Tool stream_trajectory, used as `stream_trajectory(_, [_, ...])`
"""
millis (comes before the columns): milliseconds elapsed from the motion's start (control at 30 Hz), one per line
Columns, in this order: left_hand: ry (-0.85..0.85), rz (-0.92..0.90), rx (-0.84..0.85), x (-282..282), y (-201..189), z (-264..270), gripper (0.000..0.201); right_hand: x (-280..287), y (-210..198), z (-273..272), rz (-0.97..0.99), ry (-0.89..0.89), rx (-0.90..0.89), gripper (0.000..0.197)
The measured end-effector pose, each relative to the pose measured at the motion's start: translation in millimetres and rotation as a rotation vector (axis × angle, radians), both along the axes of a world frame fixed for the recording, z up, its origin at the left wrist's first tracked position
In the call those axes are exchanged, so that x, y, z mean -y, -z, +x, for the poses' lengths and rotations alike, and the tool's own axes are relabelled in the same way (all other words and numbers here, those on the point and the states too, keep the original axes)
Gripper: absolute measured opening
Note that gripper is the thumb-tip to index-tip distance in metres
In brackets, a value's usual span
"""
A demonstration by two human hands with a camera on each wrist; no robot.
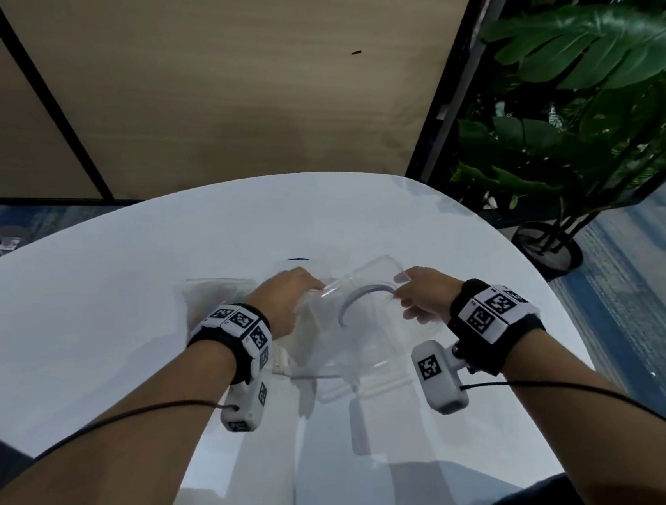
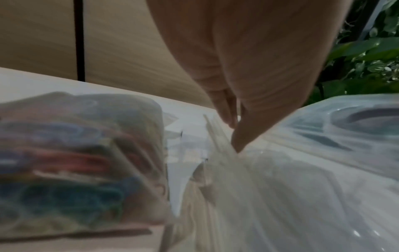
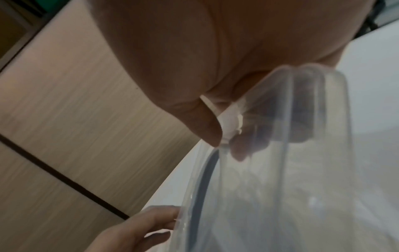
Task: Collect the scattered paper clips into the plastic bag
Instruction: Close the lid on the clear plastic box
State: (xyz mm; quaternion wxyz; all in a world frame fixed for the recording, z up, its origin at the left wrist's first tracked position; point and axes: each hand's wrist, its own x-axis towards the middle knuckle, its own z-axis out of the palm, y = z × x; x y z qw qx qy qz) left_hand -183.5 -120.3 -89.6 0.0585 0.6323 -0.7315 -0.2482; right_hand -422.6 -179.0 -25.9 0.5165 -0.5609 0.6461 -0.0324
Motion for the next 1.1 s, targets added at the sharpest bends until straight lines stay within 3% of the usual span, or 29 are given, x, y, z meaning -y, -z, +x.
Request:
stream_trajectory(133, [-0.263,-0.065,-0.043,-6.7,-9.8,14.6,0.049,-1.9,19.1,24.6,0.011,0.045,0.062,0.025])
stream_trajectory(233, [-0.404,0.036,-0.024,-16.6,-10.3,18.8,0.041,-1.6,34.0,38.5,0.027,0.051,0.057,0.020])
stream_trajectory(367, [-0.412,0.217,-0.071,-30.6,-7.4,19.5,0.058,-6.0,42.7,51.8,-0.031,-0.042,-0.073,0.042])
stream_trajectory(567, [-0.474,0.269,-0.168,-31.2,-2.7,20.3,0.071,-5.8,46.1,52.0,-0.260,-0.181,-0.350,0.041])
stream_trajectory(733, [-0.446,0.273,-0.076,-32.2,-10.9,14.7,0.068,-12.2,41.3,38.8,-0.264,-0.277,-0.565,0.048])
stream_trajectory(800, [-0.429,0.271,-0.037,-35.4,-13.5,12.2,0.062,-20.8,46.4,37.2,-0.184,-0.257,-0.513,0.049])
stream_trajectory(933, [-0.417,0.285,0.034,-41.9,-19.4,11.3,0.055,-33.1,50.9,34.6,-0.096,-0.073,-0.237,0.051])
stream_trajectory(1100, [-0.529,0.323,-0.208,-57.6,-20.9,12.9,0.065,-41.0,40.1,24.6,-0.058,0.111,-0.052,0.045])
